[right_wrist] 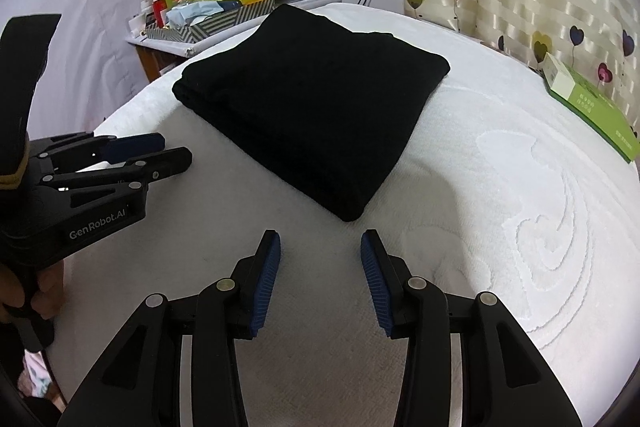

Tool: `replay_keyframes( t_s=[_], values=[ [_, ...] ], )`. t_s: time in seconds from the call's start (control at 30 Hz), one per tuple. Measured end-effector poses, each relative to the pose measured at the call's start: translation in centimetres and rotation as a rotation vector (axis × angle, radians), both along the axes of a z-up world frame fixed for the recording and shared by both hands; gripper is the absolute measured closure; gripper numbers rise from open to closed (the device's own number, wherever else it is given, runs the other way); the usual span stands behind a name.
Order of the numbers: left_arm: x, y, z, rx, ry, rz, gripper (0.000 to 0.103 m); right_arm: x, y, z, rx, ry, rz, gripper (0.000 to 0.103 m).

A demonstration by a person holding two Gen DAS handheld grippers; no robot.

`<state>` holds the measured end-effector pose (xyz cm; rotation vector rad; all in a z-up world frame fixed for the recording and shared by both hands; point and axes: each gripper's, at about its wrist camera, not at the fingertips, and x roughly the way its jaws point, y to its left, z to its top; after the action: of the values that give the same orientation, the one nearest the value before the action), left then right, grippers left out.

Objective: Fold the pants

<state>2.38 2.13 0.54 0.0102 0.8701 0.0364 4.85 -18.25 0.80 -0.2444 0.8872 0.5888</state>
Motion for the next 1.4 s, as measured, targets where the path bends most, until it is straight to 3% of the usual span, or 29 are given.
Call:
replay_keyframes(
  t_s=[0.53,1.4],
  values=[
    [0.2,0.5,-0.2,0.028,0.007,0.017,0.049,0.0,0.3,0.0,-0.012,-0.008,-0.002,0.059],
    [0.3,0.9,-0.3,0.005,0.009,0.015,0.048,0.0,0.3,-0.1,-0.01,-0.008,-0.002,0.058]
  ],
)
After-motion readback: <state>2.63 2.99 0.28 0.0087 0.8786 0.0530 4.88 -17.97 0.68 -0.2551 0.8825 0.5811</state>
